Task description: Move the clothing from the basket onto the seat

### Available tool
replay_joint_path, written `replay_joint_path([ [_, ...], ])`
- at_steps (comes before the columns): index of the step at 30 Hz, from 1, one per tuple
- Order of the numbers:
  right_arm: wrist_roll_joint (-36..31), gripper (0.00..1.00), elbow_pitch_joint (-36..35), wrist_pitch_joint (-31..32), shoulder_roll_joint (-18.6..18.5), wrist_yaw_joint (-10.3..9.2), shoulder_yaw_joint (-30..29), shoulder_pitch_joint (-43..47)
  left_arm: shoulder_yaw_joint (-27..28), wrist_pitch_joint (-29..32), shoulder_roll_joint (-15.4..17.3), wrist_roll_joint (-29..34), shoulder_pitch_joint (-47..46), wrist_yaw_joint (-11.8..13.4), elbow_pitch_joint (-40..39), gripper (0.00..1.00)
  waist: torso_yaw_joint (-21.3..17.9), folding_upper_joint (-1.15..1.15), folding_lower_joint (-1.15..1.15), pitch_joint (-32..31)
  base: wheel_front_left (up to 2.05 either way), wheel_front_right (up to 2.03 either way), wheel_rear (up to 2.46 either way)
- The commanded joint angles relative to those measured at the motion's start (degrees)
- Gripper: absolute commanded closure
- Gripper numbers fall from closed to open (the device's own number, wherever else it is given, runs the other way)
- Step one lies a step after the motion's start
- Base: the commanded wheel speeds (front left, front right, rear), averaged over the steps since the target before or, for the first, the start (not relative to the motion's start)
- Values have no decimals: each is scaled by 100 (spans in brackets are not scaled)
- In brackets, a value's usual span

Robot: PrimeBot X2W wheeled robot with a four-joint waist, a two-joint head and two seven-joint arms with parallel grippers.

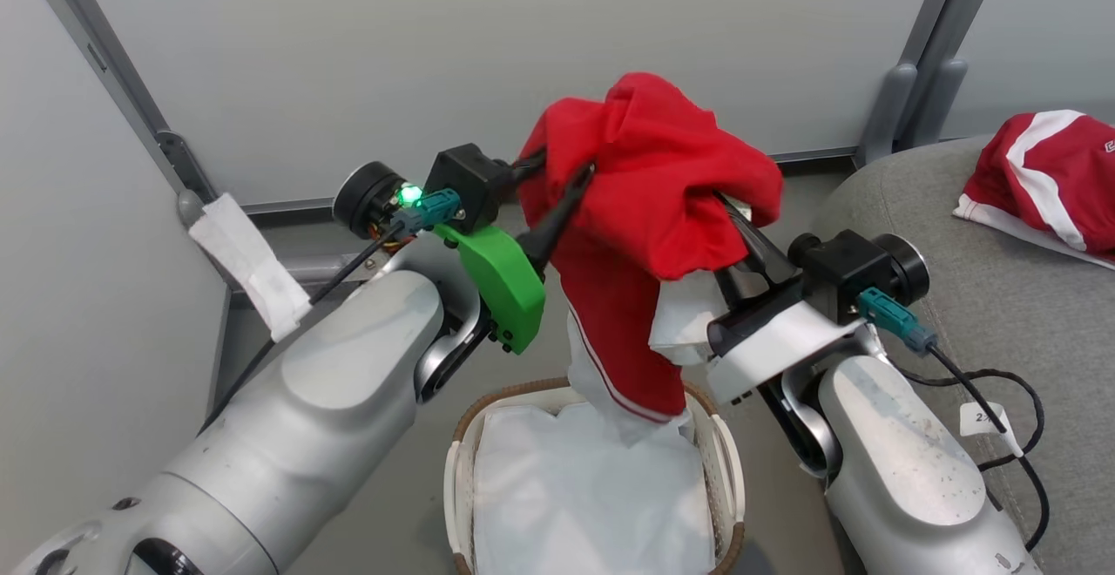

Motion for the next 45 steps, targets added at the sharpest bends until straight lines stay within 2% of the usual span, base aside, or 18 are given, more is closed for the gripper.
replay_joint_path([
  [1,-3,100,-40,-13,-22,-8,-62,69,45,-69,16,-30,157,17,32,0,3,0,0,24,0,0,0],
  [8,-151,100,-24,-14,-23,-8,-289,129,307,-217,-118,78,742,201,-63,0,2,0,0,100,0,0,0],
  [12,-239,100,-38,-13,-22,-8,-519,175,848,-209,-174,273,1378,299,-438,0,-7,0,0,154,0,0,0],
  [26,-386,100,-42,-14,-23,-9,-853,208,1982,-212,-447,1128,2541,175,-851,0,-13,0,0,168,0,0,0],
  [37,-458,100,-19,-14,-23,-9,-973,237,2280,-212,-656,1559,2851,53,-875,0,-105,0,0,131,0,0,0],
  [45,-566,100,-38,-14,-23,-9,-1143,143,2345,-212,-709,1738,2982,13,-930,0,-562,0,0,211,0,0,0],
])
